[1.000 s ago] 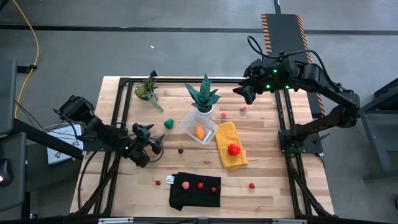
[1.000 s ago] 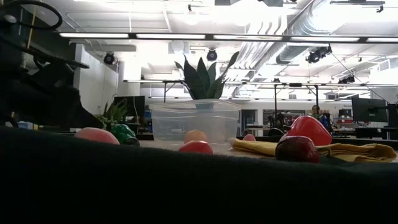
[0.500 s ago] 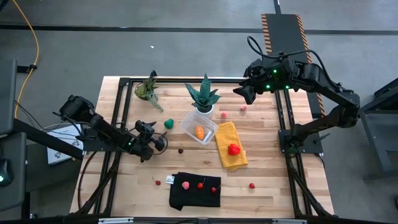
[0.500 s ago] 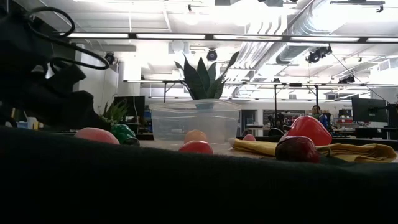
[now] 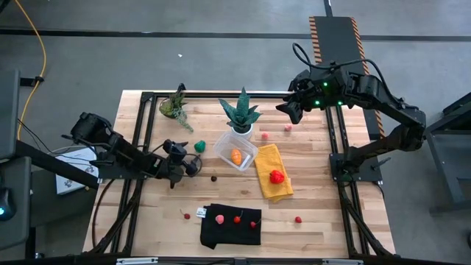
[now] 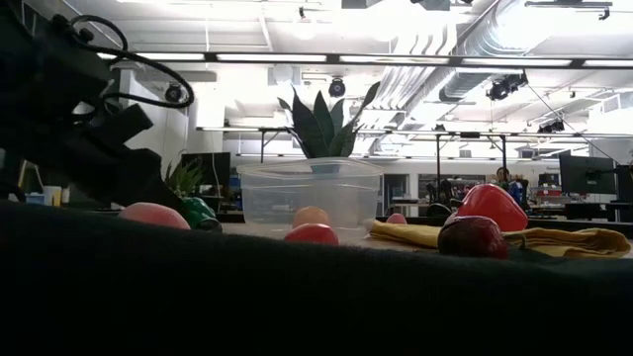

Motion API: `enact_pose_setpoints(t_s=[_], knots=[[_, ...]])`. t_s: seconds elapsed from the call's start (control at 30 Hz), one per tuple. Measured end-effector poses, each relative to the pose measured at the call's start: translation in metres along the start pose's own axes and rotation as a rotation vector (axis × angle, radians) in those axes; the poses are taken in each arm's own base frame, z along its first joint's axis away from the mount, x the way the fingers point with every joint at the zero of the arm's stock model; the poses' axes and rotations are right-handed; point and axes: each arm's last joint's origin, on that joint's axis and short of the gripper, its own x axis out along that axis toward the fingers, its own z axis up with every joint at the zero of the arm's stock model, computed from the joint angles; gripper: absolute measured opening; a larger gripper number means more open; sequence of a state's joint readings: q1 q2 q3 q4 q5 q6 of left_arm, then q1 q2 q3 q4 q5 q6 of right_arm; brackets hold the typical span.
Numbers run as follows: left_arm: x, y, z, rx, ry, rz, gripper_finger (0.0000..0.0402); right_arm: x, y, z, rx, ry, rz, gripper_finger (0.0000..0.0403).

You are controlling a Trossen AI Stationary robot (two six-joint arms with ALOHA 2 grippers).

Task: Pick and placing Produce into tupperware
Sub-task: Put the green bell pepper into the transparent container

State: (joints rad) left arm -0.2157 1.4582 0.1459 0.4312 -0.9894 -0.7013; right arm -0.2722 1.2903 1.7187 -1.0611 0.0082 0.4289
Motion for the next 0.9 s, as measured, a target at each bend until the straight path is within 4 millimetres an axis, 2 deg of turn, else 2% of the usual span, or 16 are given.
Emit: enact_pose_setpoints(t_s=[0.23, 0.73, 0.9], knots=[[0.005, -0.002, 0.006, 0.009, 0.004, -0.046, 0.0376, 0.000, 0.000, 0.000, -0.008, 0.000, 0.000, 0.0238], [0.006, -0.004, 0.007, 0.057, 0.025, -0.096, 0.0376, 0.000, 0.000, 0.000, -0.015, 0.000, 0.000, 0.0238], [0.014, 0.000, 0.011, 0.064, 0.054, -0.108, 0.0376, 0.000, 0.000, 0.000, -0.019, 0.000, 0.000, 0.0238]])
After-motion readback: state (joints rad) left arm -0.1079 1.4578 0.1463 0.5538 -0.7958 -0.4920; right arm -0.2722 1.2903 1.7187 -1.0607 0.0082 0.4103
